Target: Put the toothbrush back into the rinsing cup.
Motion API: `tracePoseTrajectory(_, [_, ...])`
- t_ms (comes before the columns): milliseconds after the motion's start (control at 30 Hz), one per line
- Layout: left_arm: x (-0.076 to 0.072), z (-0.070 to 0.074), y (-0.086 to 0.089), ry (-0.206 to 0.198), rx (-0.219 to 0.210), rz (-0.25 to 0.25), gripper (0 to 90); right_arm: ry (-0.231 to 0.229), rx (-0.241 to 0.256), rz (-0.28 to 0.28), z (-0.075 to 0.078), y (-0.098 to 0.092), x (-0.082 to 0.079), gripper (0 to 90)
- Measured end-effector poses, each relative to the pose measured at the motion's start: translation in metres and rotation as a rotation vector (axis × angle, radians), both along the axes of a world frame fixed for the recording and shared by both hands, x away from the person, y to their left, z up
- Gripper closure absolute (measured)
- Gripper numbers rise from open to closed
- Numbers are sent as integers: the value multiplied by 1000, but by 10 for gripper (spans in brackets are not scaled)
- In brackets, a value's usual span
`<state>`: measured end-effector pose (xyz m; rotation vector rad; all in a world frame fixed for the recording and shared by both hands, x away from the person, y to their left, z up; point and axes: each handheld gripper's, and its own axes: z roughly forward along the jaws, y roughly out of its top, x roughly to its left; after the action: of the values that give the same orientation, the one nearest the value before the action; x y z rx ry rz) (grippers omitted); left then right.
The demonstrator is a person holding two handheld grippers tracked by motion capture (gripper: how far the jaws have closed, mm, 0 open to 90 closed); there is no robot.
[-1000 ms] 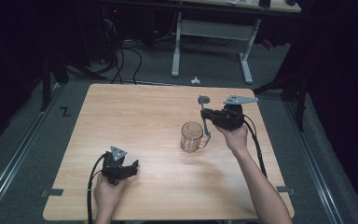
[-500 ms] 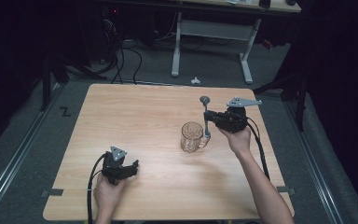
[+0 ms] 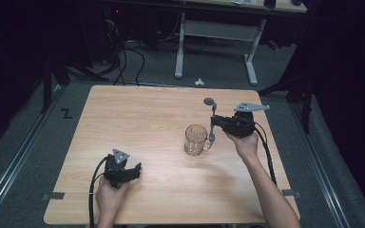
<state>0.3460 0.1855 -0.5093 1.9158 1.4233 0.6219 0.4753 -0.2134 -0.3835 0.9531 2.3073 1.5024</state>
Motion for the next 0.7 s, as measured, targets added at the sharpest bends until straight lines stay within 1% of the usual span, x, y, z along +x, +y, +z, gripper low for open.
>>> tracePoseTrajectory(233, [0,0,0,0,0,0,248,9,-1,-4,-4,-3,0,796])
tracePoseTrajectory(400, [0,0,0,0,0,0,248,6,-8,-6,-7,-2,-1,796])
tracePoseTrajectory(700, [0,0,0,0,0,0,249,22,-15,-9,-15,-5,-3,796])
